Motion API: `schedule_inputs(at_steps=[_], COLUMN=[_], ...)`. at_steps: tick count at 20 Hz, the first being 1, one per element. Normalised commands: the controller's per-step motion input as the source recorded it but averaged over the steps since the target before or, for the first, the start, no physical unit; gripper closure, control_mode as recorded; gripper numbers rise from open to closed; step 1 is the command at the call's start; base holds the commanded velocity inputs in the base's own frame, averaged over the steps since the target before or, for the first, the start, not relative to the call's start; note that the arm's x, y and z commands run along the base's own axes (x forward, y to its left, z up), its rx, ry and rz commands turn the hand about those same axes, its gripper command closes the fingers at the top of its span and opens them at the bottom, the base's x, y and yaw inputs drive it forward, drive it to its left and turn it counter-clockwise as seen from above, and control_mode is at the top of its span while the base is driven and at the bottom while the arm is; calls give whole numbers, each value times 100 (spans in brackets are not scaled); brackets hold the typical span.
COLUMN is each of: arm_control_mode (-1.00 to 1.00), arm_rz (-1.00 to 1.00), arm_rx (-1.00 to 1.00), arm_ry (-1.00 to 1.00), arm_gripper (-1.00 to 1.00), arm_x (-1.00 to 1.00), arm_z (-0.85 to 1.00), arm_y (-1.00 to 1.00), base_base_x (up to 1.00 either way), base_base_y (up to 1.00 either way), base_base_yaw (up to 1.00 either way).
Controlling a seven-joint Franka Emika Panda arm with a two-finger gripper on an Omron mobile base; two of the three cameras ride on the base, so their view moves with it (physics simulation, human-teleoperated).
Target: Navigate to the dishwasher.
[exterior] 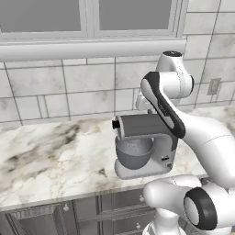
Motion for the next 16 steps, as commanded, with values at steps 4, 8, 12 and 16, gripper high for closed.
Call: schedule_inputs(at_steps=[4, 8, 12, 16], arm_control_mode=[100, 100, 100, 100], arm_rz=[0, 0, 0, 0], arm_rx=[0, 0, 0, 0], arm_ry=[0, 0, 0, 0], arm_gripper=[-100, -100, -100, -100], arm_x=[0, 0, 0, 0], arm_z=[0, 0, 0, 0], arm_y=[0, 0, 0, 0], base_base_x=[0, 0, -75, -66], base_base_y=[0, 0, -1, -2], base_base_yaw=[0, 0, -2, -32])
